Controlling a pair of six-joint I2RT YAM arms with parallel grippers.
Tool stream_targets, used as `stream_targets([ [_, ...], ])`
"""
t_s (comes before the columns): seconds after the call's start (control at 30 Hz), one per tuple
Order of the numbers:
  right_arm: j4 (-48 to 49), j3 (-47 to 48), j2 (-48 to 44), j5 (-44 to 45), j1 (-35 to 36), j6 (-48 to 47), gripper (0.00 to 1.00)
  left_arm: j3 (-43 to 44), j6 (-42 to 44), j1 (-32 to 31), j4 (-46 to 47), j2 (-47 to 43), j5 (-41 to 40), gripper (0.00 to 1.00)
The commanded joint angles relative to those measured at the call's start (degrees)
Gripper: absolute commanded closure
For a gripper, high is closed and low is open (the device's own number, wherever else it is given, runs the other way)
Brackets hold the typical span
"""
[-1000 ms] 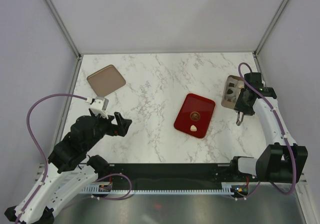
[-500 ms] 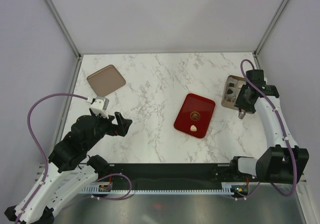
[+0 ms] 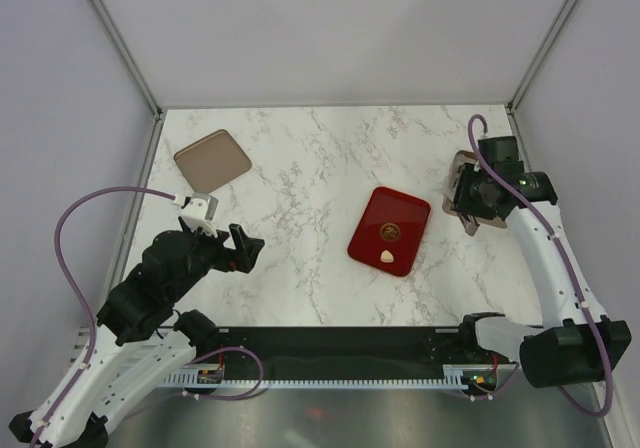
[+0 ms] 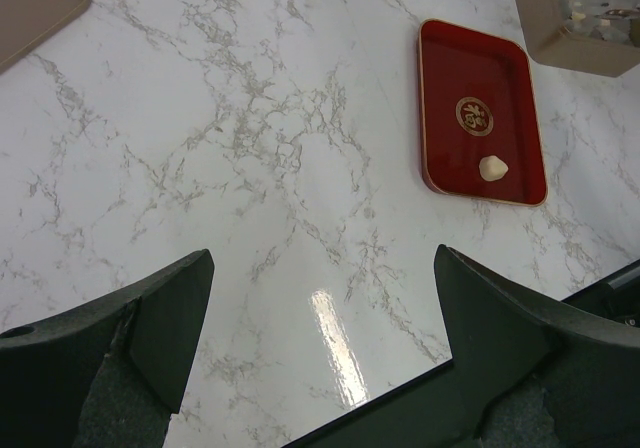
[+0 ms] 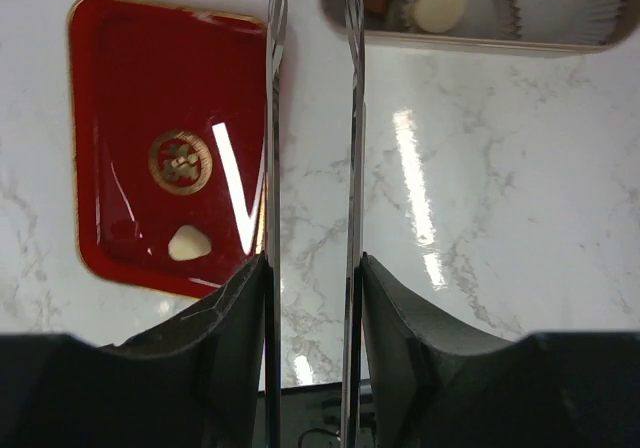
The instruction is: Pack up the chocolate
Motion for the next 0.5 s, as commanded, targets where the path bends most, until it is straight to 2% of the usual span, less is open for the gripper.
stream_targets([
  [0.0, -0.7, 1.8, -2.4, -2.0, 9.7, 0.3, 0.53, 0.1, -0.7, -0.3, 1.3, -0.3, -0.6, 0.0],
  [0.07, -1.7, 0.2, -3.1, -0.8, 16.8, 1.3, 0.53, 0.1, -0.7, -0.3, 1.3, -0.1, -0.7, 0.0],
  [0.27, -1.1, -7.3, -8.0, 0.6, 31.0, 5.7, 0.51, 0.1, -0.7, -0.3, 1.4, 0.3, -0.9, 0.0],
  [0.47, -2.7, -12.6, -12.0, 1.7, 36.6, 7.0, 0.5, 0.0, -0.8, -0.3, 1.3, 0.3, -1.2, 0.0],
])
